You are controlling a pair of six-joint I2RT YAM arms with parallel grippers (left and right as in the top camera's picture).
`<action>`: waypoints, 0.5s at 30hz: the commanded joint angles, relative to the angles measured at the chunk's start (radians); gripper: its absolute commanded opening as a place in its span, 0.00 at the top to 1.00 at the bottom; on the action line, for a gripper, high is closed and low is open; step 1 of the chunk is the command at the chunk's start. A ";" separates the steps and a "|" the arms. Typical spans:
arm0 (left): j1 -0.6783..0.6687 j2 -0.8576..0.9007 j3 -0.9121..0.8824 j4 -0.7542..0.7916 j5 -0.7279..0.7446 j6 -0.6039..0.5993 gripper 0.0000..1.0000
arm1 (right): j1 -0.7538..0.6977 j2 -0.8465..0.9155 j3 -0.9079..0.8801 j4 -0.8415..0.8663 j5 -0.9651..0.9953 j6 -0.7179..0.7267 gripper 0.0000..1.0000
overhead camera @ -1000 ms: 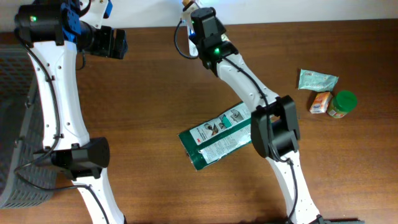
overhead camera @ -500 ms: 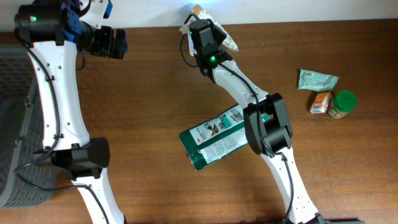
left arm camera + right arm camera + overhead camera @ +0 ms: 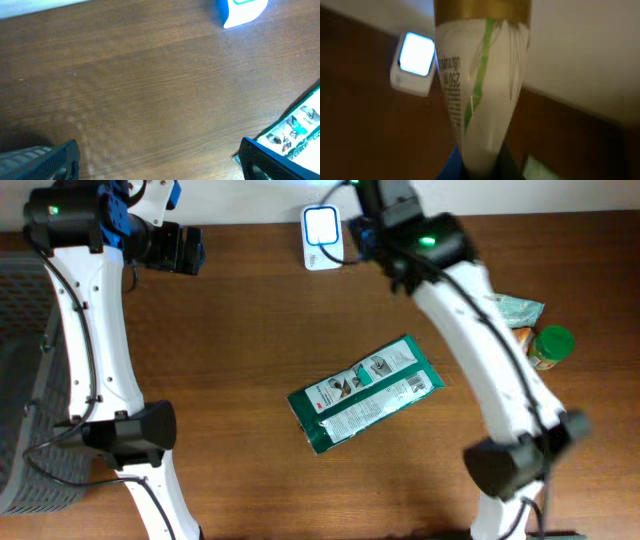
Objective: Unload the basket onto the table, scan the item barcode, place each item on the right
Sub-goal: 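Carry the tube right and set it beside the jar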
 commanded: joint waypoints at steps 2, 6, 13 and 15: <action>0.004 -0.006 0.010 0.002 0.007 0.015 0.01 | -0.069 -0.003 -0.010 -0.315 0.000 0.272 0.96; 0.004 -0.006 0.010 0.002 0.007 0.015 0.01 | -0.188 0.009 -0.178 -0.391 -0.076 0.294 0.96; 0.004 -0.006 0.010 0.002 0.007 0.015 0.01 | -0.430 0.009 -0.681 0.060 -0.069 0.087 0.96; 0.004 -0.006 0.010 0.002 0.007 0.015 0.01 | -0.501 0.010 -0.798 0.251 -0.061 0.026 0.96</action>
